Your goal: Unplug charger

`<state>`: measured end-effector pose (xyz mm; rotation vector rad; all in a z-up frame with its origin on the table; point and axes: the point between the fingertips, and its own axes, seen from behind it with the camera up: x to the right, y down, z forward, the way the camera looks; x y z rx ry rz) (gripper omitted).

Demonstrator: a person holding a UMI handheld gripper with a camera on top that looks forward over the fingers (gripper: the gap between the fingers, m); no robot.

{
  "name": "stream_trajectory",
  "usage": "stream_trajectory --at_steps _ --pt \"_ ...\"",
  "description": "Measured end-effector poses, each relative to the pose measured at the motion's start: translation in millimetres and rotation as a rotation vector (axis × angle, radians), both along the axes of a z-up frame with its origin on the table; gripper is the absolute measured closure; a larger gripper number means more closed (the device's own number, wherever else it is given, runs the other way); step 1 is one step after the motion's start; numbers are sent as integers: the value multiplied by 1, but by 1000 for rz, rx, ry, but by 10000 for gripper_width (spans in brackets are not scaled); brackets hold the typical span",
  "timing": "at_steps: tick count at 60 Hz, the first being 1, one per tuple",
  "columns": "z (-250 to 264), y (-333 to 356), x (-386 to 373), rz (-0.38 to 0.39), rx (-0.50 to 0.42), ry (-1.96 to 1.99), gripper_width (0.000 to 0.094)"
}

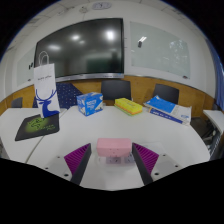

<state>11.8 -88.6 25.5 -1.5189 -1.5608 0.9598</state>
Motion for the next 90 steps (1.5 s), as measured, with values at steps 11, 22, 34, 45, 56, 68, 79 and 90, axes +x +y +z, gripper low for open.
stream_trajectory --at_steps 11,22,34,45,56,68,79,90 --pt "-7 4 -18 -5 24 15 388" --pt "39 6 -30 0 -19 112 489" --pt "151 82 -37 -116 -82 146 494" --pt "74 197 -19 -205 23 -93 472" --pt "-8 237 -4 -180 58 -271 435" --pt "-34 252 -7 -169 59 -347 117" --pt "15 250 25 -132 49 -314 83" --pt "106 238 122 -128 11 -309 83"
